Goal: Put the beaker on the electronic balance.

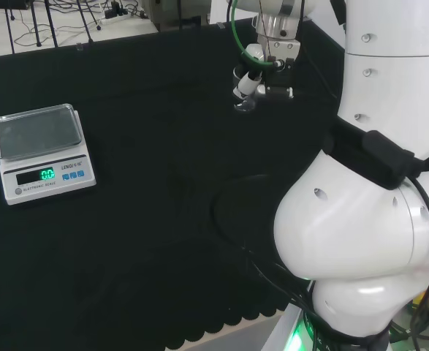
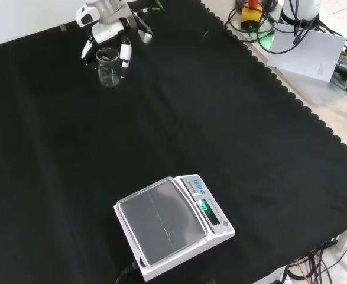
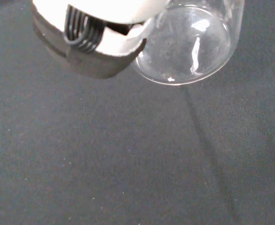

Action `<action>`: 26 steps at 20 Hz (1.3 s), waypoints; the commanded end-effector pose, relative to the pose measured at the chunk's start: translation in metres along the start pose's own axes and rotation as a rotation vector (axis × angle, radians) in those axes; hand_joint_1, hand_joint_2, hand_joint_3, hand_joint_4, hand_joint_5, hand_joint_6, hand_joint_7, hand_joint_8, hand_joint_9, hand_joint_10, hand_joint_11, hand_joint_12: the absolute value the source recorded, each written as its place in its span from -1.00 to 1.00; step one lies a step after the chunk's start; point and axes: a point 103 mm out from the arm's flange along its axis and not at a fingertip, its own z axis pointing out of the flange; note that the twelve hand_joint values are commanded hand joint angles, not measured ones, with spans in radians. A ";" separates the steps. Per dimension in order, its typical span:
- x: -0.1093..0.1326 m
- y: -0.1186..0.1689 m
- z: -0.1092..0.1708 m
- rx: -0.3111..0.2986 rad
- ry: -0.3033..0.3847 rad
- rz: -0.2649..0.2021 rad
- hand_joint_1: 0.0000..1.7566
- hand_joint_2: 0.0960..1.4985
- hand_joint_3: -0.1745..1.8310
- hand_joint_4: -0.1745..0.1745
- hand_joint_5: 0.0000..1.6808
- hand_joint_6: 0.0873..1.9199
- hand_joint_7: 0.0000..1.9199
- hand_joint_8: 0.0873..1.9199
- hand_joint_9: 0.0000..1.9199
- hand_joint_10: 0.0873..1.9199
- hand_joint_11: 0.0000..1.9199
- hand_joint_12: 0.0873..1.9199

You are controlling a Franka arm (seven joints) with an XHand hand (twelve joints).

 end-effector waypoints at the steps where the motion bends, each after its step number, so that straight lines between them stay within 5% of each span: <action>1: 0.001 -0.005 0.001 0.004 0.006 -0.006 0.29 0.28 -0.23 0.13 -0.20 0.62 -0.22 0.61 -0.01 0.38 0.18 0.06; 6: 0.013 -0.009 -0.006 -0.001 -0.007 -0.021 0.29 0.26 -0.20 0.14 -0.18 0.62 -0.22 0.61 -0.01 0.39 0.17 0.06; 11: 0.062 -0.012 -0.014 0.005 -0.018 -0.092 0.30 0.24 -0.18 0.14 -0.17 0.62 -0.21 0.61 -0.01 0.39 0.17 0.07; 26: 0.294 -0.038 -0.019 0.009 -0.107 -0.410 0.31 0.19 -0.13 0.15 -0.15 0.60 -0.19 0.61 0.01 0.39 0.17 0.07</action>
